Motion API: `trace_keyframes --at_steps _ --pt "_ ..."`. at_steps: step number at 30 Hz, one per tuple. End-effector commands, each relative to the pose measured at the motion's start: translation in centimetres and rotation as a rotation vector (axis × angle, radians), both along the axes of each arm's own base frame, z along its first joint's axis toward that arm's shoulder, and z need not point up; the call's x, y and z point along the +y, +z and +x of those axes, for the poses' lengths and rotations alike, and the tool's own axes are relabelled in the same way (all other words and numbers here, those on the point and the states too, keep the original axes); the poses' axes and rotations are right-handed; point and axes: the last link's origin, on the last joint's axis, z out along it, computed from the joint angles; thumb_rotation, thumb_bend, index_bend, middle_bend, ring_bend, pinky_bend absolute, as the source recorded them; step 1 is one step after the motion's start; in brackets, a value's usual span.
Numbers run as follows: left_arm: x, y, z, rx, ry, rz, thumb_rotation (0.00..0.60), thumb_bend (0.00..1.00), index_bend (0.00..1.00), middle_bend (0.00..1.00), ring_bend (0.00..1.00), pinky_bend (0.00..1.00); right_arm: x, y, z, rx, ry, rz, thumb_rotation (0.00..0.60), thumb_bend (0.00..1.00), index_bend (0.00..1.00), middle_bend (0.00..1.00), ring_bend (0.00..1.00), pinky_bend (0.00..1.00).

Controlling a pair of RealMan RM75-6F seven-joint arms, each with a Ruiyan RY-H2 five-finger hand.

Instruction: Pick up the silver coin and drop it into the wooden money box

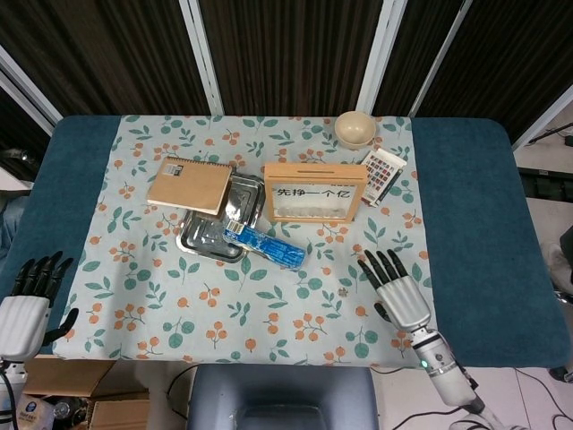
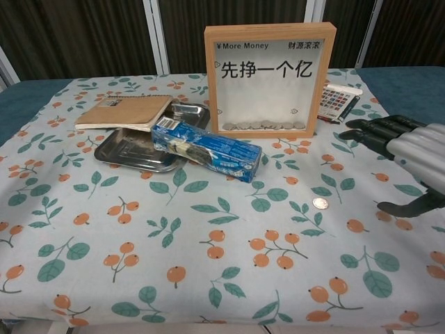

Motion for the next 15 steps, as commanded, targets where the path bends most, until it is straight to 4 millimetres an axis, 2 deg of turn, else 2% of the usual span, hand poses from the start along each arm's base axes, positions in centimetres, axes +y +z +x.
trace_keyframes --at_steps 1,4,8,11,15 --pt "0.0 0.0 -0.1 -0.001 0.001 -0.001 0.600 0.33 0.00 0.00 0.00 0.00 -0.5 -1.4 0.4 -0.003 0.012 0.008 0.600 0.40 0.01 0.00 0.00 0.00" --pt "-0.1 0.0 -0.1 0.000 0.001 -0.002 0.600 0.33 0.00 0.00 0.00 0.00 -0.9 -2.1 0.8 -0.036 0.025 0.010 0.600 0.40 0.09 0.00 0.00 0.00" --pt "0.0 0.0 -0.2 0.000 0.005 -0.003 0.600 0.33 0.00 0.00 0.00 0.00 -1.2 -2.8 1.1 -0.086 0.040 0.049 0.600 0.39 0.35 0.00 0.00 0.00" --pt "0.0 0.0 -0.2 -0.001 0.006 -0.003 0.600 0.33 0.00 0.00 0.00 0.00 -1.2 -3.1 1.1 -0.091 0.040 0.063 0.600 0.39 0.47 0.00 0.00 0.00" --pt "0.1 0.0 -0.3 -0.003 0.007 -0.003 0.600 0.33 0.00 0.00 0.00 0.00 -1.3 -3.5 0.8 -0.079 0.039 0.064 0.600 0.39 0.53 0.00 0.00 0.00"
